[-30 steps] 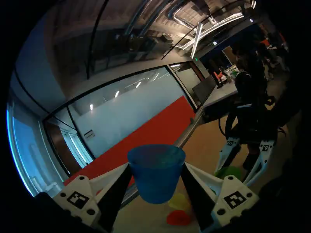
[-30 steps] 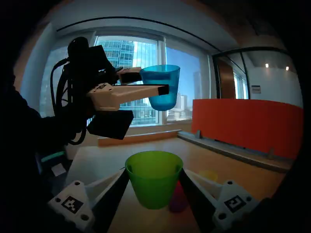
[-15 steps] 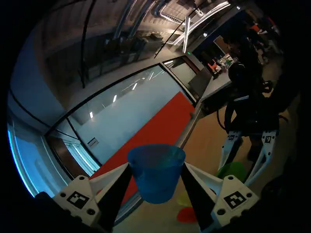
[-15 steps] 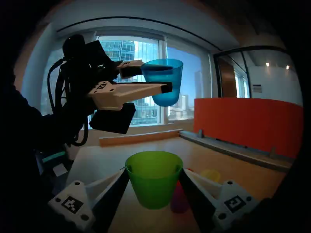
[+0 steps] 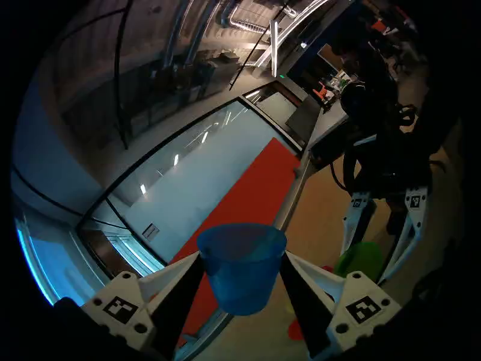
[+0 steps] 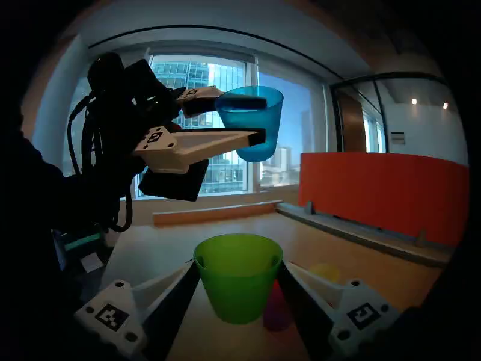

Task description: Pour water

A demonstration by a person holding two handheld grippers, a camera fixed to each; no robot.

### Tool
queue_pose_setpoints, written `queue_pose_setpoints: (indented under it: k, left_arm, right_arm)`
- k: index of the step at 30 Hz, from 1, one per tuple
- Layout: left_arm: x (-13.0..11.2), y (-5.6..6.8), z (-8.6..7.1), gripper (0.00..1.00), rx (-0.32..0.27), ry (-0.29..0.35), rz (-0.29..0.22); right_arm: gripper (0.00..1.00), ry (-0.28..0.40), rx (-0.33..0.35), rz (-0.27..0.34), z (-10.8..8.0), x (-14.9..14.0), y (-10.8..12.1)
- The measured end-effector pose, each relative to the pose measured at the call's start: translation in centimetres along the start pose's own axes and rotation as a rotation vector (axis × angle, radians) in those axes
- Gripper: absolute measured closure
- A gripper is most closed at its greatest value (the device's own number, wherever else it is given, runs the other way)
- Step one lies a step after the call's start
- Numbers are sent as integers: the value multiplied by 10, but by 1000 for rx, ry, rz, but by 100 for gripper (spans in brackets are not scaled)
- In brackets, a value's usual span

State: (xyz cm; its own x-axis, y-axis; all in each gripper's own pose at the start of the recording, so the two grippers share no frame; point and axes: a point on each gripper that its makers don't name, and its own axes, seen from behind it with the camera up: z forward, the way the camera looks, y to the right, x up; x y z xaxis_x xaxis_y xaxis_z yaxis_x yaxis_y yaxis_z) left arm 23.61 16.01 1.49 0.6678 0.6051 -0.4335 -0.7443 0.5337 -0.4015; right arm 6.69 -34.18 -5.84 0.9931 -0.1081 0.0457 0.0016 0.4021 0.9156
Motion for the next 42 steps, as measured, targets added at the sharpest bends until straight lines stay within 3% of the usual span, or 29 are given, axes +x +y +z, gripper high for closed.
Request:
queue_pose_setpoints:
  k: [27, 42]
  left_arm:
    - [8, 1, 3, 17, 3, 6, 175]
    - [8, -3, 1, 17, 20, 1, 215]
  right_arm:
    - [10, 6, -13, -4, -3, 5, 5]
    - [11, 11, -14, -7, -4, 8, 6]
